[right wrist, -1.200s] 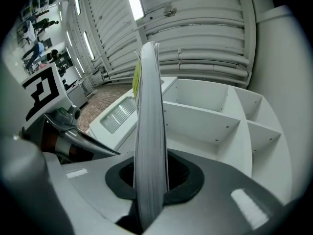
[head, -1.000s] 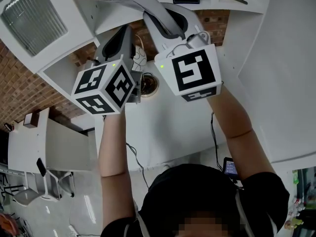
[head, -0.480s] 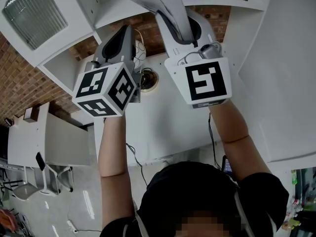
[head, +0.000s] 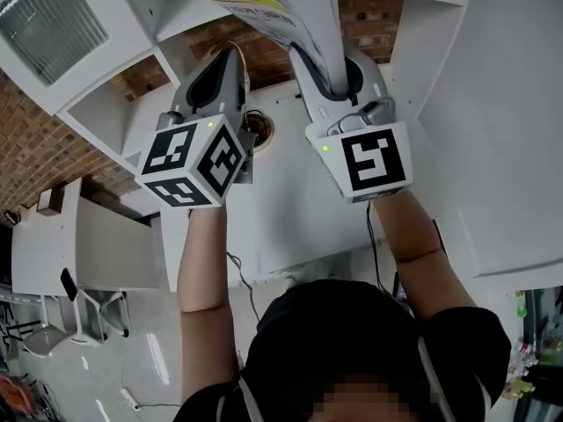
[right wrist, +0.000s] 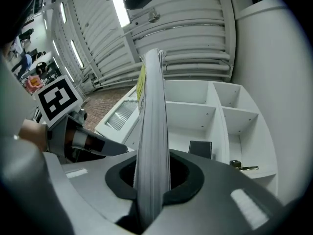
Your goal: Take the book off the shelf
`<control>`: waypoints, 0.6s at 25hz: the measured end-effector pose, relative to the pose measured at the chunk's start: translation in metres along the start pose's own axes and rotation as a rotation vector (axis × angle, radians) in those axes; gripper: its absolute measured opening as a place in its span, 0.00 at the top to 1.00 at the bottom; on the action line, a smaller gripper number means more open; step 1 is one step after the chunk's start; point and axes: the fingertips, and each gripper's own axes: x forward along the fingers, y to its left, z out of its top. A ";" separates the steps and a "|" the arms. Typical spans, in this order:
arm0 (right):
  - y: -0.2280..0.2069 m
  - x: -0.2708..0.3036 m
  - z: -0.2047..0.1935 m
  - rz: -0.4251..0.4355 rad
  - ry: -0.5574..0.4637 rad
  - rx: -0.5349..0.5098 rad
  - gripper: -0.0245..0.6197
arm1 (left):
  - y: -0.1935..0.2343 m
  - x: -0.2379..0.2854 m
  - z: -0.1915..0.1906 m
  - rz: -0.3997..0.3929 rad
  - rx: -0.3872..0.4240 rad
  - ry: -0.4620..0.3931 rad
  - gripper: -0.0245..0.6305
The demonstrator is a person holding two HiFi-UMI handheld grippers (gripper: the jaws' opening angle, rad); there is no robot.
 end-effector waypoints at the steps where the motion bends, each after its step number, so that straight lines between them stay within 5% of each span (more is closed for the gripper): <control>1: 0.001 -0.004 -0.005 0.004 0.013 -0.010 0.86 | -0.001 -0.001 -0.003 0.000 -0.005 0.003 0.95; 15: 0.036 -0.057 -0.064 0.104 0.135 0.030 0.86 | 0.001 -0.028 -0.071 0.005 -0.059 0.053 0.95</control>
